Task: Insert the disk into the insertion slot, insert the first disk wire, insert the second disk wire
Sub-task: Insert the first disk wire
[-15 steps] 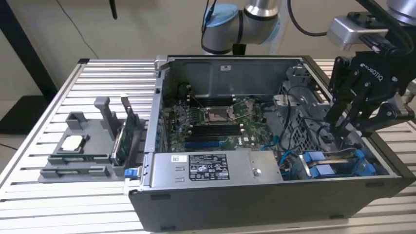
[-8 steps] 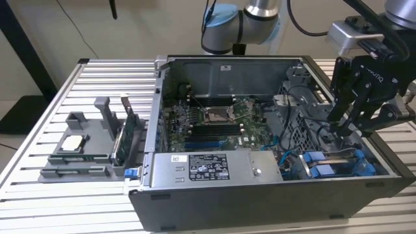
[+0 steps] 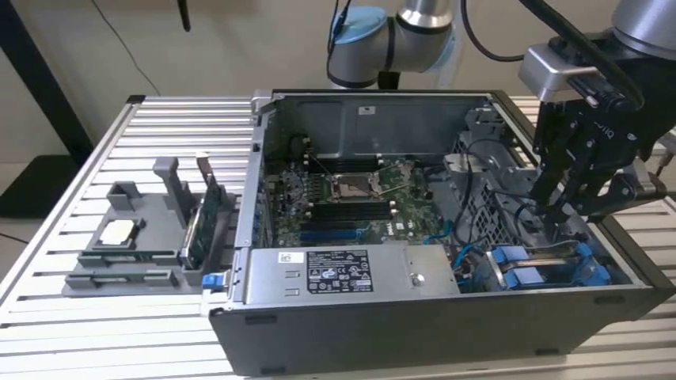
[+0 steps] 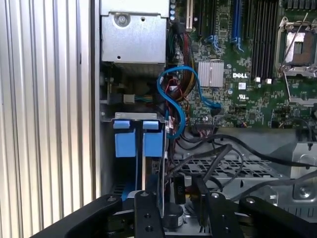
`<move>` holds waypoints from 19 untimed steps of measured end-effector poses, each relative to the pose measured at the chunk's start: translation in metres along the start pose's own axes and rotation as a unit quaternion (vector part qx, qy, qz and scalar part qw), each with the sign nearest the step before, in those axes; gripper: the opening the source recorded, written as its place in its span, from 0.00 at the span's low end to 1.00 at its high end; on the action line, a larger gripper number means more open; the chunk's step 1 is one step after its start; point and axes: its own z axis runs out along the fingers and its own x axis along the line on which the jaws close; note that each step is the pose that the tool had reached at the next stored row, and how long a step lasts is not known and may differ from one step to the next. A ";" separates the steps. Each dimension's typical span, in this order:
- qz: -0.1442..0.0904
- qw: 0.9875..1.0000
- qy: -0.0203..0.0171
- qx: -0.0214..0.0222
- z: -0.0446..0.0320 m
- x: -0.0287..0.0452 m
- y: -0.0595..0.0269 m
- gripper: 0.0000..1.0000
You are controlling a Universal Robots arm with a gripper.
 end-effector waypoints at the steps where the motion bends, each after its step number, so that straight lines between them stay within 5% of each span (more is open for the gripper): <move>1: 0.000 1.000 -0.001 0.000 0.0000 0.0000 0.0009 0.41; 8: -0.001 1.000 -0.015 0.007 0.0009 -0.0001 0.0026 0.41; 19: -0.002 1.000 -0.015 0.014 0.0012 0.0000 0.0026 0.38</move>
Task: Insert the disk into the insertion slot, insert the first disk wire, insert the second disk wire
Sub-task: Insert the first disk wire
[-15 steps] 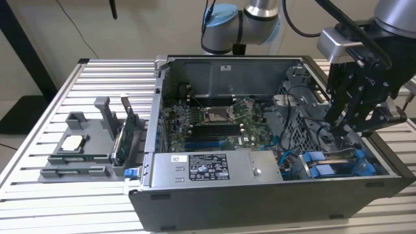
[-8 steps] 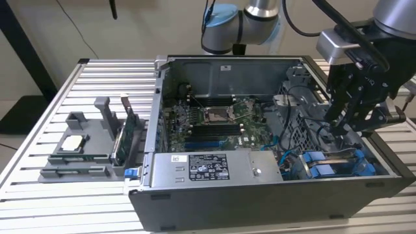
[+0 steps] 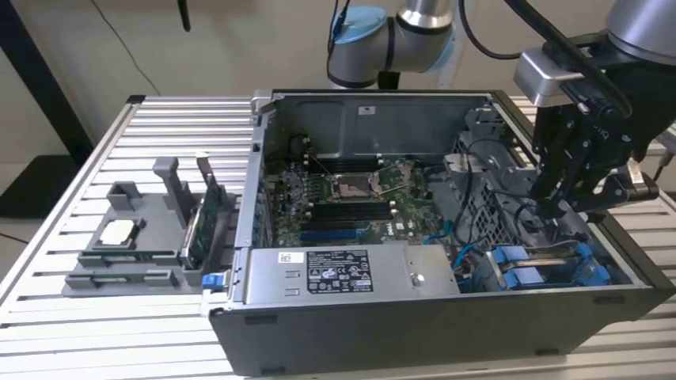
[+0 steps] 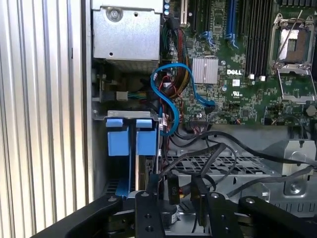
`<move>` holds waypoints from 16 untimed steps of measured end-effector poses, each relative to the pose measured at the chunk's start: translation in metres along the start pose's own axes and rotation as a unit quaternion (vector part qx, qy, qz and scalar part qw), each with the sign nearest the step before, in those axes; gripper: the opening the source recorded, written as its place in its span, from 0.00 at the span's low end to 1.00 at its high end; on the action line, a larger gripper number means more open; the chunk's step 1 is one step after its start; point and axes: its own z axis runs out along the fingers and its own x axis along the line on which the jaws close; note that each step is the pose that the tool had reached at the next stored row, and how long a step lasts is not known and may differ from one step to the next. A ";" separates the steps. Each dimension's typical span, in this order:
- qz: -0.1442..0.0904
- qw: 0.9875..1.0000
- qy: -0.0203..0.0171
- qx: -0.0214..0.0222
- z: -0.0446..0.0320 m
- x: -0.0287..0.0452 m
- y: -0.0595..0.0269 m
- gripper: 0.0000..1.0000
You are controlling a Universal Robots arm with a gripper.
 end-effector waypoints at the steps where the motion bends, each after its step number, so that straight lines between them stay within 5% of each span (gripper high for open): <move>1: 0.000 1.000 0.000 0.000 0.0000 0.0000 0.0000 0.38; 8: 0.000 1.000 0.000 0.001 0.0000 0.0000 0.0000 0.19; 16: 0.000 1.000 0.000 0.000 0.0004 0.0000 0.0000 0.19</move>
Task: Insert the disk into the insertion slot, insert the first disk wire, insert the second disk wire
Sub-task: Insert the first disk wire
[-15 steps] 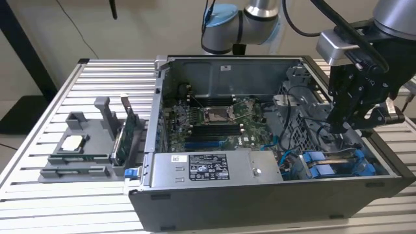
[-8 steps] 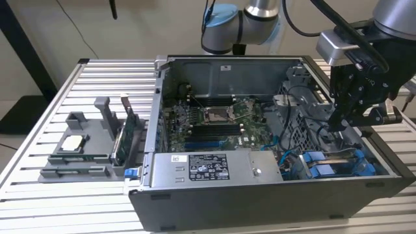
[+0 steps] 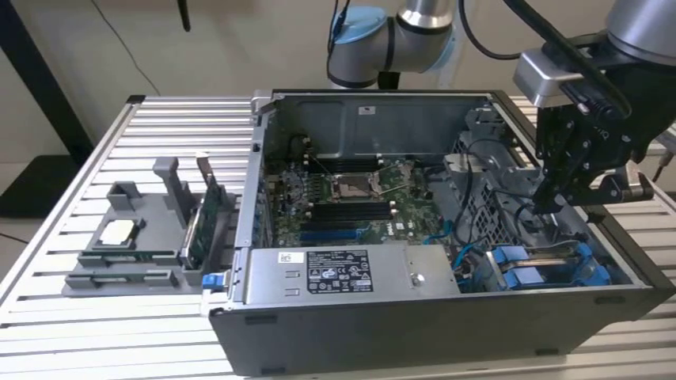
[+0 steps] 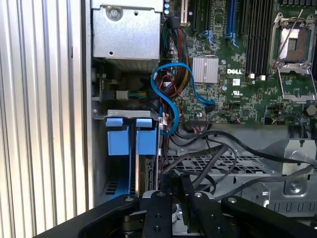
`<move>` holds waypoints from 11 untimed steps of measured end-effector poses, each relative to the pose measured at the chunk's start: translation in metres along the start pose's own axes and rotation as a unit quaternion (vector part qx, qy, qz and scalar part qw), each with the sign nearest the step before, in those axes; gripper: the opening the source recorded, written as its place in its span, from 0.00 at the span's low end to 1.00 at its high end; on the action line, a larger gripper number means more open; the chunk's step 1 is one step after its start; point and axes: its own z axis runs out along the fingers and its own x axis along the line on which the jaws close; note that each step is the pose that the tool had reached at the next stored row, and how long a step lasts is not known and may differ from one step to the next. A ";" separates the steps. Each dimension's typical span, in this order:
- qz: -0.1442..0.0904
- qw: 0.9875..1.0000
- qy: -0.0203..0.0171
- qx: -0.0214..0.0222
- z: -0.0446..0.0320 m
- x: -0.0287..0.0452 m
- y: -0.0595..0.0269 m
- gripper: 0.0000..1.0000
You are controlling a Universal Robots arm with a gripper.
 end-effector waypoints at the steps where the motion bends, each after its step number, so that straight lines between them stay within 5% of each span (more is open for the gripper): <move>1: 0.000 1.000 0.000 0.000 0.0003 0.0000 0.0000 0.19; 11: 0.000 1.000 0.002 0.000 0.0055 0.0005 -0.0011 0.19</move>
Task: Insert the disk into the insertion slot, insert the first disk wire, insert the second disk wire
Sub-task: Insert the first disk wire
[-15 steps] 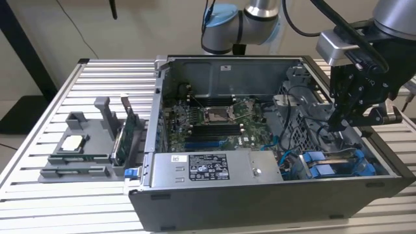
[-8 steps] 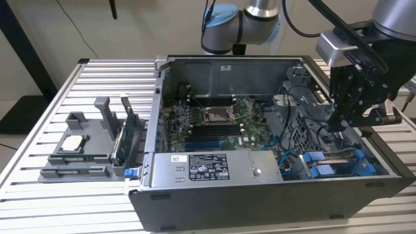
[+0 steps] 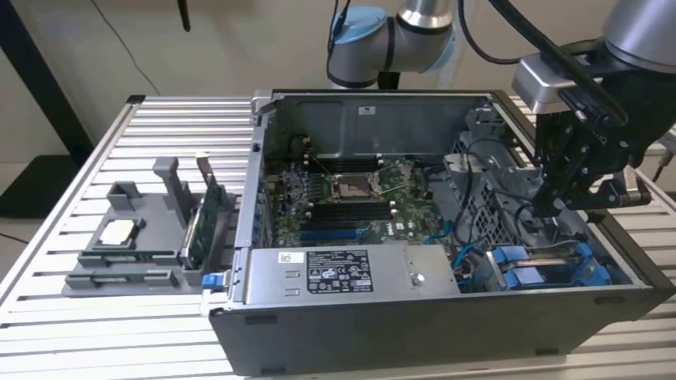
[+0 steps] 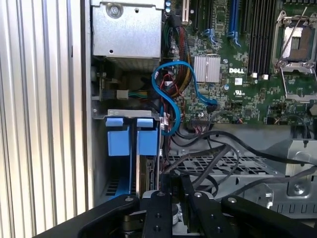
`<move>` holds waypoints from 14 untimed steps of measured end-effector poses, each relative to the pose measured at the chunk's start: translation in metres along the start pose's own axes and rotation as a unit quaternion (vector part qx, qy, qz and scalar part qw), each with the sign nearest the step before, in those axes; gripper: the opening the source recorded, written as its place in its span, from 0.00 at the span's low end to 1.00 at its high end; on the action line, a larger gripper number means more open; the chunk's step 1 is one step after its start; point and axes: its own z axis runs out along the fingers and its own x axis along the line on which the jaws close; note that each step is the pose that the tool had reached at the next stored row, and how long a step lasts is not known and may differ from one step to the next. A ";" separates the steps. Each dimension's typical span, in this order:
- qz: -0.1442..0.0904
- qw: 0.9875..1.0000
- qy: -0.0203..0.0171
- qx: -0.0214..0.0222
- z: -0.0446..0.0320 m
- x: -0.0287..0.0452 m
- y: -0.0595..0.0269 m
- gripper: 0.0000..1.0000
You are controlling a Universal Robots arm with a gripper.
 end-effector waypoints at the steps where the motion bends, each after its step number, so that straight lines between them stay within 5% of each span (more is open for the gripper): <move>1: 0.000 1.000 0.000 0.000 0.0009 0.0001 -0.0005 0.19; 14: 0.000 1.000 0.000 0.000 0.0105 0.0014 -0.0054 0.19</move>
